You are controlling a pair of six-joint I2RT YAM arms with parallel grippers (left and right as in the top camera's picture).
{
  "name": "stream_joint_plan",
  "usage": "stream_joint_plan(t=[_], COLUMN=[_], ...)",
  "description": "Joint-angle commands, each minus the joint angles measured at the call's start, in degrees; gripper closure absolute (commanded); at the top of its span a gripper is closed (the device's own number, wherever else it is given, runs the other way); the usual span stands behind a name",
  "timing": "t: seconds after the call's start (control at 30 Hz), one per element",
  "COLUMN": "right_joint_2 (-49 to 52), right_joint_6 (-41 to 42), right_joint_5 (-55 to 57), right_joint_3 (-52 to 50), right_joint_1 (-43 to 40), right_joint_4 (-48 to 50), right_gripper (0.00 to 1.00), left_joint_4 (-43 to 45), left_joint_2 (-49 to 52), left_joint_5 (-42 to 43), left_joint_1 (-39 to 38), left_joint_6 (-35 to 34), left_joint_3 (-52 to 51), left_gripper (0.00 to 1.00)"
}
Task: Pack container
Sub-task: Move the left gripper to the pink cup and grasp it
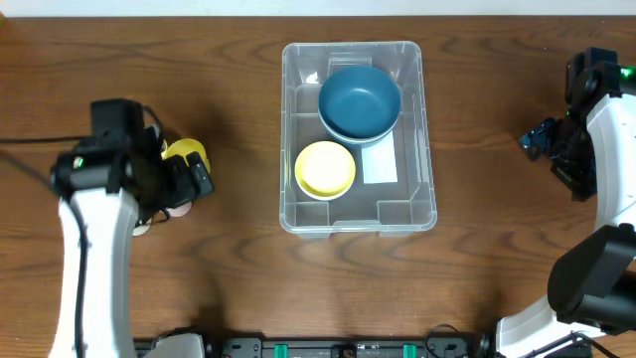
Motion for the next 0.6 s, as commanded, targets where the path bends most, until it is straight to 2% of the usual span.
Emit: stream_joint_plan(t=[0.0,0.23,0.57], right_joint_2=[0.26,0.26,0.26], right_joint_6=[0.74,0.74,0.74], right_joint_5=[0.61,0.61,0.61], right_joint_3=[-0.07,-0.07,-0.07], right_joint_1=[-0.31,-0.31,-0.31], right_joint_4=[0.00,-0.02,-0.02], right_gripper=[0.01,0.01,0.01], left_joint_4=[0.72,3.69,7.19], left_joint_2=[4.74,14.23,20.52], left_joint_5=[-2.73,-2.86,-3.02], left_joint_1=[0.31,0.31,0.31], left_joint_6=[2.14,8.26,13.53], left_joint_3=[0.81,0.79,0.70], left_gripper=[0.02,0.02,0.02])
